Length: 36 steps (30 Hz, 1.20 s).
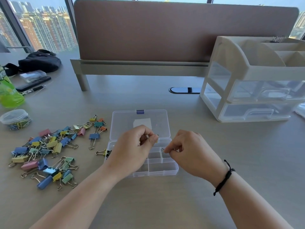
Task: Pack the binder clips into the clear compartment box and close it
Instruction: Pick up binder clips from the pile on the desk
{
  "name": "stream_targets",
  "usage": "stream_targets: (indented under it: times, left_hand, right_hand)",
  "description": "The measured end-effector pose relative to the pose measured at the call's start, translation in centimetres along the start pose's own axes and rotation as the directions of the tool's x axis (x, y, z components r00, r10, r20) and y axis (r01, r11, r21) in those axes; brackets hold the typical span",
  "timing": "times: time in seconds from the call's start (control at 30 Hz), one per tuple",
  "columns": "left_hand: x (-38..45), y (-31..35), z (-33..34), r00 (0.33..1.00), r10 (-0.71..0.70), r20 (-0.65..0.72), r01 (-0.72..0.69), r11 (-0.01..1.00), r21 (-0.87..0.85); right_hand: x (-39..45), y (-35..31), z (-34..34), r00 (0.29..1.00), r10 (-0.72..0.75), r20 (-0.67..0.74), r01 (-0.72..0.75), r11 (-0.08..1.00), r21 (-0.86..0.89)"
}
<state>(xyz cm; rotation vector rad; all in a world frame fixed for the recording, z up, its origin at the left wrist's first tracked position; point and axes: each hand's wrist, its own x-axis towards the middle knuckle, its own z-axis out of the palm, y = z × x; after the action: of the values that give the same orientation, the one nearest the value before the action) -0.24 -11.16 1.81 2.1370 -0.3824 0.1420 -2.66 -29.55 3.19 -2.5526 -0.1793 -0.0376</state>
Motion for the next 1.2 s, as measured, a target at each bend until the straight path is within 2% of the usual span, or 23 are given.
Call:
stream_targets:
  times: [0.1,0.23,0.4,0.6,0.7,0.93,1.2]
  left_hand:
    - [0.0,-0.1,0.0,1.0,0.008,0.003,-0.008,1.0,-0.007]
    - [0.1,-0.2,0.0,1.0,0.008,0.005,-0.008,1.0,-0.021]
    - [0.1,-0.3,0.0,1.0,0.02,0.007,-0.02,1.0,-0.022]
    - [0.0,-0.4,0.1,0.999,0.036,0.023,-0.036,0.999,-0.036]
    - [0.0,-0.3,0.1,0.999,0.041,0.028,-0.039,0.998,-0.046]
    - [0.0,-0.3,0.1,0.998,0.049,0.029,-0.048,0.998,-0.043]
    - [-0.2,-0.4,0.1,0.996,0.078,0.047,-0.077,0.997,-0.023]
  right_hand:
    - [-0.3,0.1,-0.5,0.999,-0.025,0.031,0.025,1.0,0.015]
    - [-0.2,0.5,-1.2,0.998,-0.017,-0.056,0.018,1.0,0.02]
    - [-0.3,0.3,-0.7,1.0,-0.028,-0.009,0.027,0.999,-0.037]
    - [-0.2,0.6,-1.0,0.997,-0.047,-0.068,0.044,0.998,-0.048]
    - [-0.5,0.2,-1.1,0.998,-0.051,-0.025,0.048,0.994,-0.097]
    - [-1.6,-1.0,-1.4,0.989,-0.06,0.138,0.103,0.936,-0.336]
    - [-1.8,-1.1,-1.9,0.977,-0.057,0.207,0.121,0.941,-0.315]
